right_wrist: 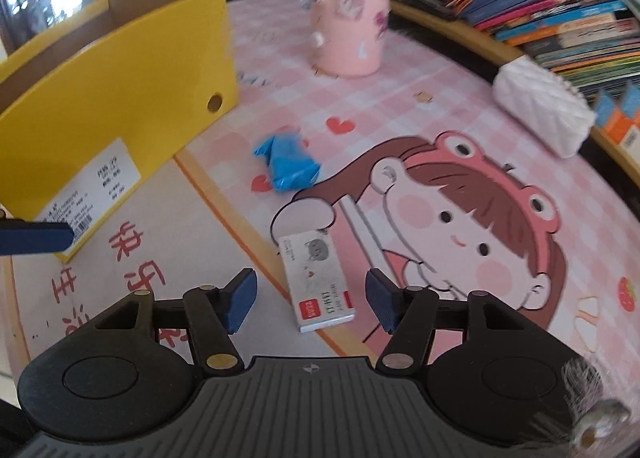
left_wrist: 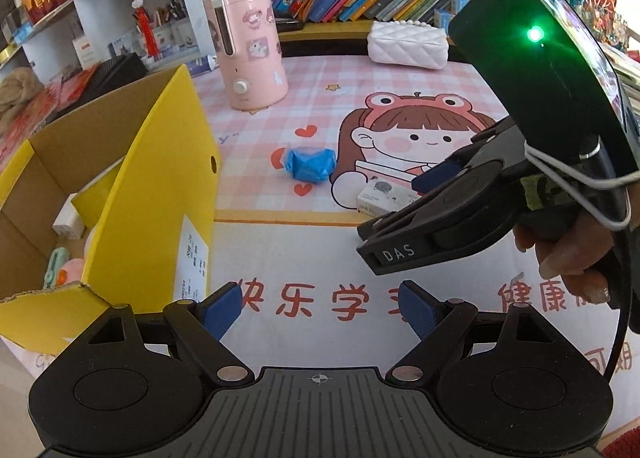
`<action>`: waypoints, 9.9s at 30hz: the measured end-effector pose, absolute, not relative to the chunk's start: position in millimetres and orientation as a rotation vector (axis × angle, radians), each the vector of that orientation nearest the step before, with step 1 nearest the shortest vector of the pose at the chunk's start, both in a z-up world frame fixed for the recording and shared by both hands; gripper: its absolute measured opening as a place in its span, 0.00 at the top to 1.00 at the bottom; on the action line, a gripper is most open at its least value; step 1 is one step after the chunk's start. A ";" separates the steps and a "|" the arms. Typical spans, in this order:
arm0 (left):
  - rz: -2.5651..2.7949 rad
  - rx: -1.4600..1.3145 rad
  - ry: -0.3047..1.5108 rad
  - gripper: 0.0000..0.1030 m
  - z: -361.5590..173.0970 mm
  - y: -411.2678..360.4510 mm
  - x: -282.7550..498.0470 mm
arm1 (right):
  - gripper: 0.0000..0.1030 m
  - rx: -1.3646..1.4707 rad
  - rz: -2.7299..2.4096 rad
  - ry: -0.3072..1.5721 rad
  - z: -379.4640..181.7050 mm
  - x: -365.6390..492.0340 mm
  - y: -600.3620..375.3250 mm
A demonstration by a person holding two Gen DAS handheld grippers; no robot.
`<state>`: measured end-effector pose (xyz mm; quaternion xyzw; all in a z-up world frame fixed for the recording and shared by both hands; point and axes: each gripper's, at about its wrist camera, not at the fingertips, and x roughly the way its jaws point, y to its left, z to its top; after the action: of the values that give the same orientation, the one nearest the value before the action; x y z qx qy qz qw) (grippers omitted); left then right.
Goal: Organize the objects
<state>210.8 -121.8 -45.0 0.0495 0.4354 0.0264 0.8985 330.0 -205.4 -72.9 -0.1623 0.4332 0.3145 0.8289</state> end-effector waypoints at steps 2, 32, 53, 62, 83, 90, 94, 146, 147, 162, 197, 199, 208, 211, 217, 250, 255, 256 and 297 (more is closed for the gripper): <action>0.060 0.100 0.902 0.15 -45.3 -120.6 212.1 | 0.46 -0.346 0.681 0.925 -73.3 332.2 -204.0; 0.093 0.068 0.854 0.17 -60.4 -118.9 282.9 | 0.73 -0.009 0.278 0.843 -32.1 268.7 -312.5; 0.109 -0.006 0.850 0.60 -79.0 -103.9 340.4 | 0.73 -0.016 0.283 0.893 -35.0 266.2 -309.5; 0.075 -0.039 0.831 0.60 -48.5 -102.5 298.7 | 0.73 -0.039 0.283 0.891 -34.8 264.2 -296.5; -0.030 -0.054 0.738 0.60 -5.5 -71.3 165.6 | 0.72 -0.084 0.241 0.814 -14.3 191.1 -242.1; -0.032 -0.067 0.726 0.60 1.5 -31.4 120.8 | 0.73 -0.079 0.237 0.789 -3.4 157.3 -201.3; -0.008 -0.085 0.735 0.60 3.0 -4.7 99.9 | 0.73 -0.098 0.270 0.780 0.9 133.3 -171.7; 0.176 -0.031 0.560 0.60 43.9 109.4 106.8 | 0.72 -0.085 0.397 0.549 45.1 153.9 -45.4; 0.184 -0.031 0.557 0.60 44.4 109.3 114.0 | 0.73 -0.085 0.402 0.543 47.0 162.6 -45.4; 0.264 0.008 0.705 0.60 7.4 91.3 192.1 | 0.72 -0.130 0.526 0.596 31.9 245.2 -43.1; 0.350 0.061 0.753 0.14 -7.1 77.1 210.7 | 0.72 -0.349 0.661 0.717 -5.9 303.2 3.0; 0.350 0.062 0.752 0.13 -7.1 76.5 209.7 | 0.72 -0.352 0.660 0.719 -5.8 303.9 3.3; 0.329 0.053 0.720 0.13 -0.1 76.2 197.8 | 0.64 -0.339 0.633 0.683 3.2 289.7 1.7; 0.315 0.052 0.697 0.10 5.5 76.2 191.3 | 0.53 -0.311 0.598 0.629 15.1 275.0 -4.8; 0.287 0.073 0.638 0.08 20.3 72.1 171.6 | 0.35 -0.235 0.466 0.536 37.1 242.9 -28.0; 0.064 0.068 0.685 0.01 3.6 27.7 38.1 | 0.00 -0.026 -0.189 0.621 2.3 29.2 -122.0; 0.070 0.101 0.674 0.01 5.6 17.7 35.6 | 0.00 0.009 -0.217 0.644 1.5 22.9 -134.0; 0.073 0.106 0.670 0.01 6.5 15.9 35.5 | 0.00 0.012 -0.213 0.648 2.2 23.1 -135.0; 0.100 0.087 0.684 0.01 7.9 2.0 28.2 | 0.00 -0.014 -0.188 0.681 4.9 18.6 -140.3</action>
<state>28.2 2.0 7.9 0.0429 0.3352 0.0492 0.9399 18.6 -140.3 4.9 -0.0068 0.3334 -0.0920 0.9383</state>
